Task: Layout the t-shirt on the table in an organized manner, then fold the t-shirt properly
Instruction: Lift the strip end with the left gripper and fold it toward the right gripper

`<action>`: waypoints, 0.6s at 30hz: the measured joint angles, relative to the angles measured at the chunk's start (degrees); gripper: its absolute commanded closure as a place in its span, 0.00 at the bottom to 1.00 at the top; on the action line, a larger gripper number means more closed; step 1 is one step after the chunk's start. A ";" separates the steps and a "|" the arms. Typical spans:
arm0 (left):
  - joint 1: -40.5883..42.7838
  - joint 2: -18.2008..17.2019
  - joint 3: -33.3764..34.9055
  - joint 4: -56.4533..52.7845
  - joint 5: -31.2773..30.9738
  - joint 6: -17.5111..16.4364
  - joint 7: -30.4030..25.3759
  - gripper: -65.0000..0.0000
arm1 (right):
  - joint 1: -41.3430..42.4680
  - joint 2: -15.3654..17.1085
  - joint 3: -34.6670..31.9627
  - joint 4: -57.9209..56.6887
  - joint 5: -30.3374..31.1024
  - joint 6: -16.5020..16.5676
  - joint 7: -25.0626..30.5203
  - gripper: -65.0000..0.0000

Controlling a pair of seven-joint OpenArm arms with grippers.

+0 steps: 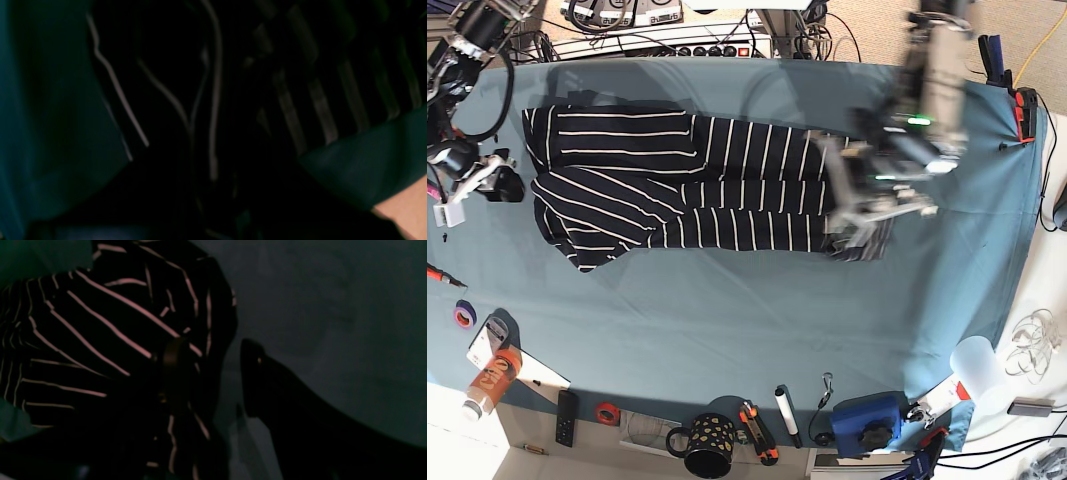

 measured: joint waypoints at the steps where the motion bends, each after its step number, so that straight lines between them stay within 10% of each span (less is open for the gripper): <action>1: -0.55 1.05 1.44 -0.02 1.66 0.57 -0.17 1.00 | 0.00 -0.92 0.00 0.00 -0.04 0.00 0.02 0.61; 18: -8.35 16.44 16.06 -16.48 12.74 3.61 2.01 1.00 | -0.15 -4.83 0.00 0.00 -1.40 0.00 0.20 0.61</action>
